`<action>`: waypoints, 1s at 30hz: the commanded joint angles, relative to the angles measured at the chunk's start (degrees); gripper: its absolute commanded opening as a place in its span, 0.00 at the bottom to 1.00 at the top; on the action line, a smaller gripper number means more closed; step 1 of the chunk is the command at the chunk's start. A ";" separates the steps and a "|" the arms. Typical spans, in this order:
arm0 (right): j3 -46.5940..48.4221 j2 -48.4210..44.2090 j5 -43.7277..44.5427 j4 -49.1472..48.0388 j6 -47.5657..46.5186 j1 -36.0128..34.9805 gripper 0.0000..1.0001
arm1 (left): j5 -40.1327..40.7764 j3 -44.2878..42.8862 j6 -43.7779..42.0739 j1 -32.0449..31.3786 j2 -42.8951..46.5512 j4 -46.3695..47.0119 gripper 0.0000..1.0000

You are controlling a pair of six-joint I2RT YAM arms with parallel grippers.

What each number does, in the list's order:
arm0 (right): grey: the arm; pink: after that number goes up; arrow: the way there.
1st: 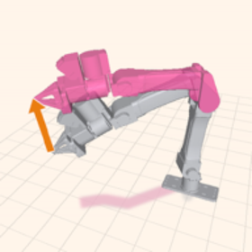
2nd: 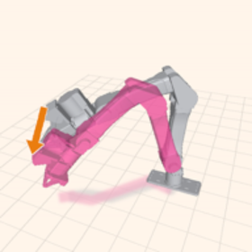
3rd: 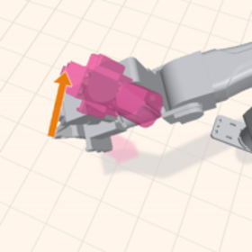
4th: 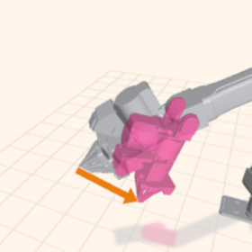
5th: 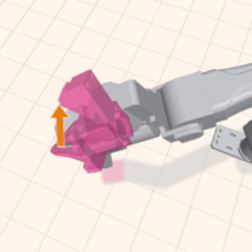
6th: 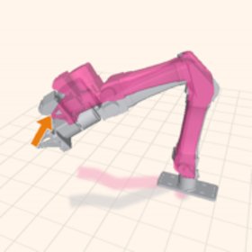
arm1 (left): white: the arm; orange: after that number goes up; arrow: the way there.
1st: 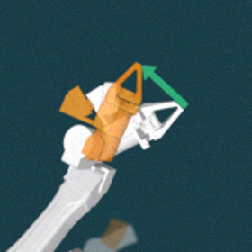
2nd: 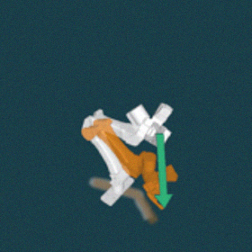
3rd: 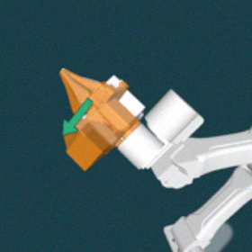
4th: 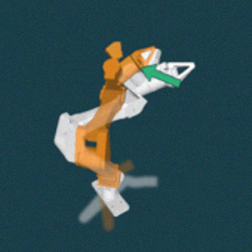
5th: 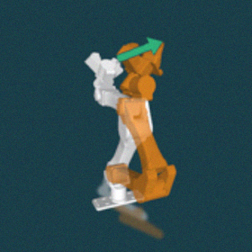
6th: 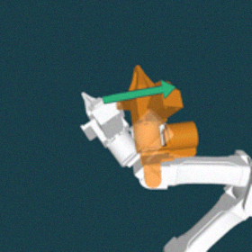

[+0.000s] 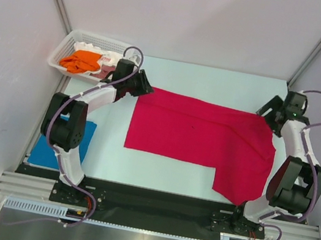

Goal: Fold and stack the t-shirts
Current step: Fold the tshirt

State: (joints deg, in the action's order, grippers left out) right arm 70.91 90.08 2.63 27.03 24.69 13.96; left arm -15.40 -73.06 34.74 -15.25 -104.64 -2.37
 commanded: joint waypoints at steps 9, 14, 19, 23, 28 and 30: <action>-13.34 -7.90 -8.43 -7.42 -0.70 -13.43 0.89 | 13.72 -1.11 -8.90 -0.14 -7.42 -3.25 0.43; -15.72 -8.52 -8.00 -8.39 -1.83 -13.43 0.89 | 15.31 -2.35 -8.46 -0.05 -9.44 -3.43 0.42; -17.91 -9.05 -7.99 -9.44 -2.71 -12.55 0.89 | 17.77 -3.32 -8.55 0.13 -10.67 -3.16 0.43; -19.15 -9.14 -8.52 -10.24 -2.80 -12.02 0.89 | 17.51 -4.54 -8.46 0.13 -11.20 -2.73 0.41; -19.23 -9.31 -9.14 -10.41 -2.89 -11.06 0.89 | 15.93 -6.04 -7.67 0.30 -12.69 -3.43 0.40; -19.24 -9.57 -9.23 -10.41 -2.98 -10.71 0.89 | 15.93 -6.13 -7.41 0.30 -12.87 -3.34 0.38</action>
State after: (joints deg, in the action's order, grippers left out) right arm 51.72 82.91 -5.76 18.59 22.72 2.63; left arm 1.08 -76.75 27.86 -15.20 -117.21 -6.55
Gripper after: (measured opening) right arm 0.891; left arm 0.384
